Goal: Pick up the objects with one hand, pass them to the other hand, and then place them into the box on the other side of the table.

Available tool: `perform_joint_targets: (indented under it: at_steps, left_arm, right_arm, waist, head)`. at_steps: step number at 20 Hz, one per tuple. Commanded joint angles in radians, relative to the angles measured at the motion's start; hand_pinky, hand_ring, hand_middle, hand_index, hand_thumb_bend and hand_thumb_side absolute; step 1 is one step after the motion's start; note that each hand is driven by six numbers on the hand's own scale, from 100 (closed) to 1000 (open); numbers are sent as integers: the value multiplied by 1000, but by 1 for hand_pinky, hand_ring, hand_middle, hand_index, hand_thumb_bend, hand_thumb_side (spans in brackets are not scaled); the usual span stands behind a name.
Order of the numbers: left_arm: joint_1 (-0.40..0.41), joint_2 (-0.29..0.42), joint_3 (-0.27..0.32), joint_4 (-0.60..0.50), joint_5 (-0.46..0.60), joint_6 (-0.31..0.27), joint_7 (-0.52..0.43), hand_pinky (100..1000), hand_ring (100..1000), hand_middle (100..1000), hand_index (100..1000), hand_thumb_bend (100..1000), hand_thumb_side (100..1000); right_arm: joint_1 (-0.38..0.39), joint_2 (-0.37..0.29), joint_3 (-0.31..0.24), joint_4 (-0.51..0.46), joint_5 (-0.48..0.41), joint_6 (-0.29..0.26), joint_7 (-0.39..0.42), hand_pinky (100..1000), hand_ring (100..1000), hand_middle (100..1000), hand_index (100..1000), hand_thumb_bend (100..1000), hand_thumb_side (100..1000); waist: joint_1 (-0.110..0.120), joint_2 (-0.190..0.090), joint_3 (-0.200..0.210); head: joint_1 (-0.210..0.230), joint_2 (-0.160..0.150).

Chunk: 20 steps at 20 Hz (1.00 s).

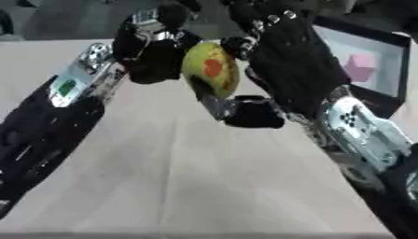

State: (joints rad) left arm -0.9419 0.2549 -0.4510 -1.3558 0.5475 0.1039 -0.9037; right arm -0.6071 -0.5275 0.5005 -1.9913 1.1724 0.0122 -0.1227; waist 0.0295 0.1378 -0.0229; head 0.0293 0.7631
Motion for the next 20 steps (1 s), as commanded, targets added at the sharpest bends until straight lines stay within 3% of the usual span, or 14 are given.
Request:
perform_joint_targets:
  at_steps: [1, 9, 15, 20]
  left_arm:
    - [-24, 0, 5, -32, 7, 4, -3, 648, 541, 513, 641, 340, 1000]
    - [-21, 2, 7, -25, -4, -1, -3, 649, 541, 513, 642, 322, 1000]
    - [-20, 11, 19, -12, -12, -9, -3, 650, 543, 517, 648, 302, 1000]
    - [-22, 36, 49, -1, -2, -24, -3, 646, 539, 515, 646, 276, 1000]
  right_arm:
    - [-15, -9, -17, -9, -5, 17, -29, 671, 673, 1000, 363, 100, 863]
    - [-16, -11, -22, -9, -6, 44, -74, 624, 629, 1000, 239, 100, 773]
    - [-15, -14, -23, -9, -20, 60, -133, 505, 595, 1000, 195, 100, 712]
    - [-16, -19, -27, -9, -28, 68, -183, 370, 532, 1000, 172, 100, 594]
  waist:
    - [-2, -13, 1]
    - [-1, -14, 0]
    - [0, -14, -2]
    - [3, -16, -2]
  head:
    - [-2, 2]
    - [-3, 4]
    - [-5, 7]
    - [-11, 7]
